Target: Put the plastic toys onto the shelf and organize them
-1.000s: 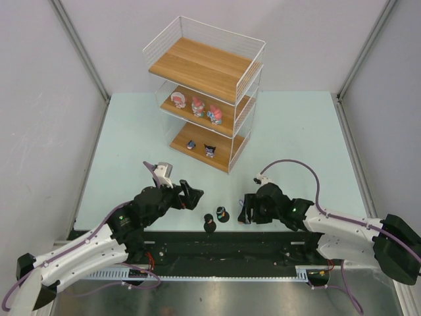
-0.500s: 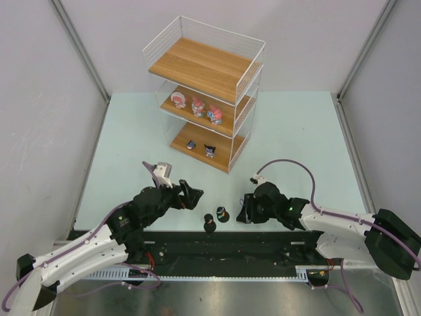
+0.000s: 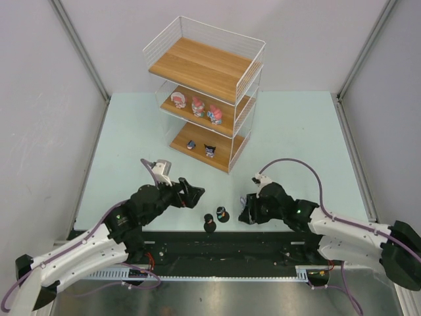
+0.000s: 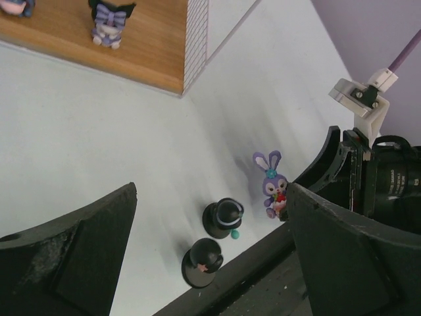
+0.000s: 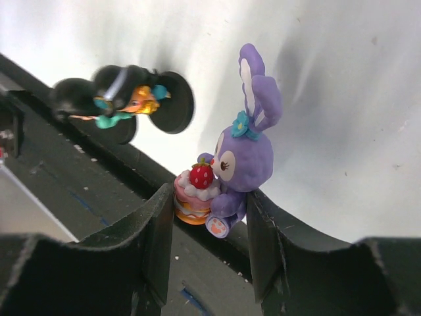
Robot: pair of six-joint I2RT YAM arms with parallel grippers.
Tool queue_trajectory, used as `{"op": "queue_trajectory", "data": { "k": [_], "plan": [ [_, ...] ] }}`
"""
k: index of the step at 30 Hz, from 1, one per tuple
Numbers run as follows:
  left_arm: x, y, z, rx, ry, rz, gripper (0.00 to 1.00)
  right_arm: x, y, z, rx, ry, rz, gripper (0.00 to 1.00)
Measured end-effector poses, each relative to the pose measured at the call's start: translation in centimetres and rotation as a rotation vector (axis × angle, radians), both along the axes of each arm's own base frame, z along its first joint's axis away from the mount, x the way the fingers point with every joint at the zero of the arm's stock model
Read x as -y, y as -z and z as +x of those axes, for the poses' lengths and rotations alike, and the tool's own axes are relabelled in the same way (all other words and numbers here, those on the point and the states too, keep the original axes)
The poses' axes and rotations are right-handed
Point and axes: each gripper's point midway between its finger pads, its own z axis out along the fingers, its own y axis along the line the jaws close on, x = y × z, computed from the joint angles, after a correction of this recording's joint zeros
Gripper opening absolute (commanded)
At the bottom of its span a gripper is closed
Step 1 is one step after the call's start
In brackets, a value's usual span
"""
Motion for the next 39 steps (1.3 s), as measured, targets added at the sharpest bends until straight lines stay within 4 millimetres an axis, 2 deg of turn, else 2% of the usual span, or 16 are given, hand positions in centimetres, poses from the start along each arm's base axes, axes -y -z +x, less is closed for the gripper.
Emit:
{"op": "queue_trajectory", "data": {
  "k": [6,11,14,17,28,34,39],
  "plan": [
    [1.1,-4.0,0.4,0.010,0.017,-0.039,1.00,-0.5,-5.1,-0.1,0.182,-0.081,0.133,0.00],
    [2.7,-7.2,0.7,-0.001,0.040,-0.076,1.00,-1.9,-9.0,-2.6,0.354,-0.245,0.185,0.00],
    [3.7,-7.7,0.6,-0.020,0.076,-0.082,1.00,-3.0,-11.1,-3.8,0.453,-0.324,0.182,0.00],
    [4.6,-7.5,0.0,-0.035,0.116,-0.073,1.00,-3.7,-12.6,-3.8,0.530,-0.340,0.165,0.00],
    [7.9,-8.0,-3.9,-0.046,0.259,-0.049,1.00,-3.8,-13.9,-1.6,0.673,-0.297,0.083,0.00],
    [8.2,-7.9,-4.4,-0.057,0.259,-0.056,1.00,-4.1,-15.6,-1.2,0.713,-0.284,0.106,0.00],
    [8.6,-7.4,-4.4,-0.076,0.245,-0.051,1.00,-4.3,-16.3,-1.2,0.726,-0.281,0.123,0.00]
  ]
}}
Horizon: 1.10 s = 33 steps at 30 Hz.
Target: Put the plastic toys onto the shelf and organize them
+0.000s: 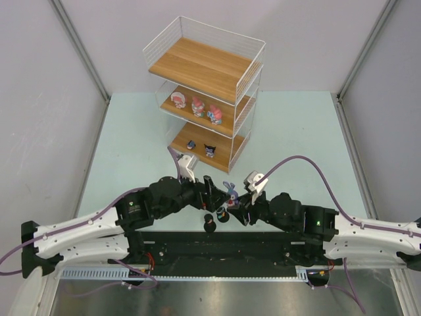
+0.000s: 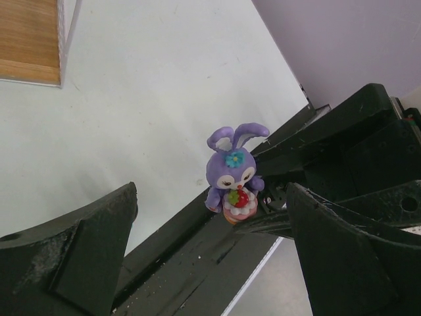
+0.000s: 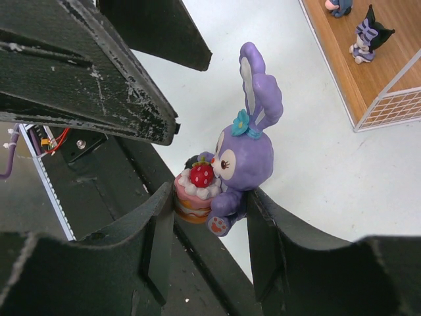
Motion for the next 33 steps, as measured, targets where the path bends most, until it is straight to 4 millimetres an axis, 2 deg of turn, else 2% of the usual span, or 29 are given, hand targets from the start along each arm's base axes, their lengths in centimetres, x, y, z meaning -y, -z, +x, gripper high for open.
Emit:
{"op": "queue_trajectory", "data": {
  "k": [5,13,18,24,33],
  "plan": [
    [0.3,-0.1,0.4,-0.001,-0.020,-0.013,1.00,0.0,-0.2,0.0,0.001,-0.001,0.008,0.00],
    [2.1,0.8,0.1,-0.018,0.000,0.019,0.99,0.1,-0.7,0.0,0.005,-0.001,0.027,0.00],
    [3.1,0.4,-0.2,-0.011,-0.006,0.032,0.94,-0.1,-0.9,-0.2,0.006,-0.009,0.038,0.00],
    [3.3,-0.3,0.2,0.006,-0.039,0.043,0.85,-0.3,-1.0,-0.2,0.005,-0.015,0.043,0.00],
    [3.6,0.6,0.6,0.009,-0.070,0.111,0.78,-0.3,-0.9,-0.2,0.005,-0.015,0.039,0.00]
  ]
}}
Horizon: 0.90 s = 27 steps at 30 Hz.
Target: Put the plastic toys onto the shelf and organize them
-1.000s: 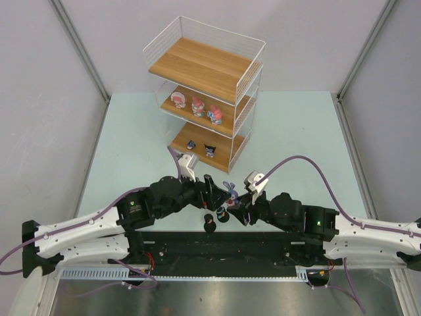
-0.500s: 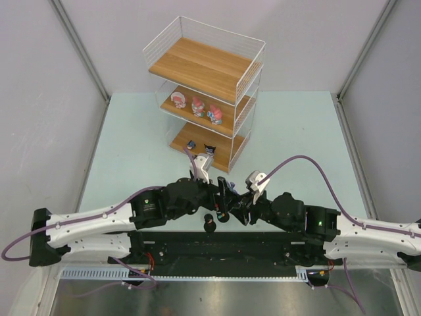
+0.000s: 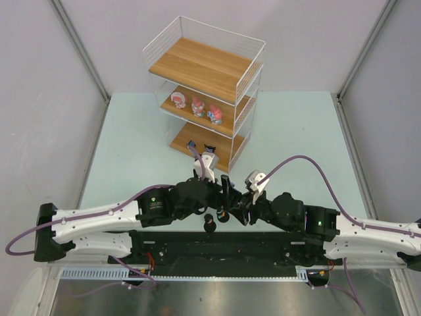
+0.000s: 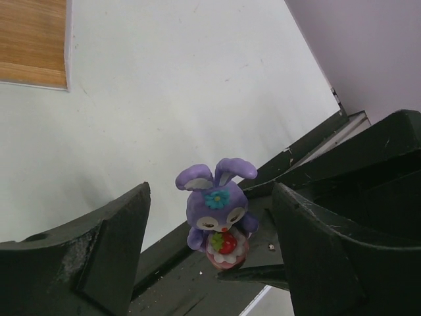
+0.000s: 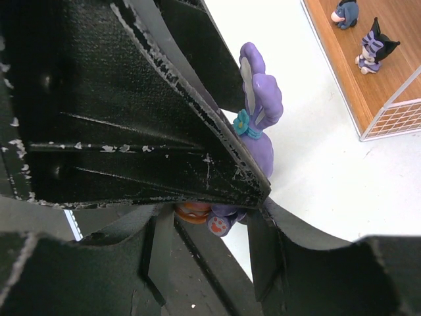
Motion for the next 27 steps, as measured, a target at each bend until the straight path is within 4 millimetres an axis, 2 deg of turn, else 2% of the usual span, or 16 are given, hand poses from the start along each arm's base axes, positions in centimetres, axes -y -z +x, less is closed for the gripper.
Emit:
{"op": "queue_trajectory", "data": {
  "k": [4,5,6,19,27],
  "plan": [
    [-0.15,0.15,0.06,0.002,-0.009,0.015,0.73,-0.03,-0.06,-0.01,0.000,-0.001,0.003,0.00],
    [-0.18,0.21,0.08,0.002,-0.010,0.018,0.67,-0.03,-0.06,-0.01,0.000,-0.001,0.003,0.00],
    [-0.19,0.27,0.09,0.002,-0.011,0.020,0.65,-0.03,-0.06,-0.01,0.000,-0.001,0.003,0.00],
    [0.01,0.60,0.07,-0.002,-0.007,0.028,0.58,-0.02,-0.05,0.00,0.001,-0.001,0.002,0.00],
    [0.25,0.45,-0.04,-0.003,0.001,0.019,0.47,0.00,-0.04,0.02,0.004,-0.001,0.000,0.00]
  ]
}}
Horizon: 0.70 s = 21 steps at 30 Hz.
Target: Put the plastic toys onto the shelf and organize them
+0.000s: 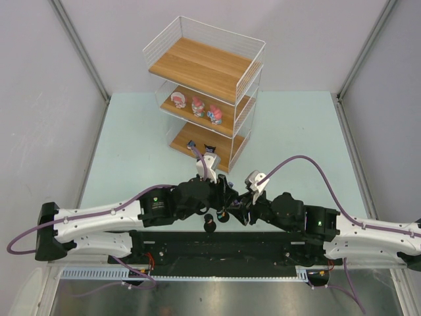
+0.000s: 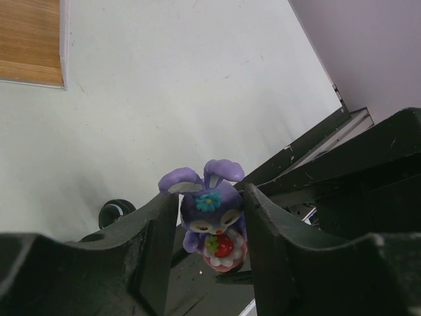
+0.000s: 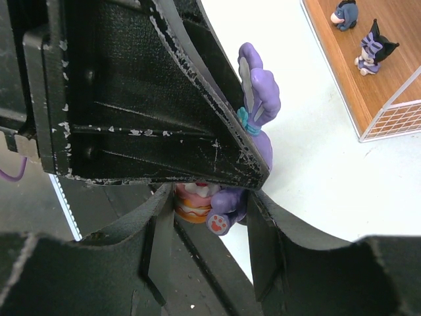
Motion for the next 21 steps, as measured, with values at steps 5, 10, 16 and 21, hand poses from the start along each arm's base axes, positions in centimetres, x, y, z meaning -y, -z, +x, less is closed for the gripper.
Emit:
{"op": "queue_trajectory", "data": {
  "k": [5,10,16,21],
  "plan": [
    [0.32,-0.16,-0.07,0.000,0.008,-0.011,0.37,0.08,0.07,0.07,0.003,0.003,-0.005,0.00],
    [0.41,-0.22,-0.13,-0.001,0.012,-0.015,0.26,0.15,0.06,0.01,0.003,0.002,-0.006,0.00],
    [0.51,-0.31,-0.18,-0.002,0.016,-0.020,0.00,0.24,0.03,0.00,0.004,0.003,-0.005,0.00],
    [0.53,-0.34,-0.17,-0.001,0.016,-0.022,0.00,0.24,0.03,0.00,0.004,0.003,-0.006,0.17]
  ]
}}
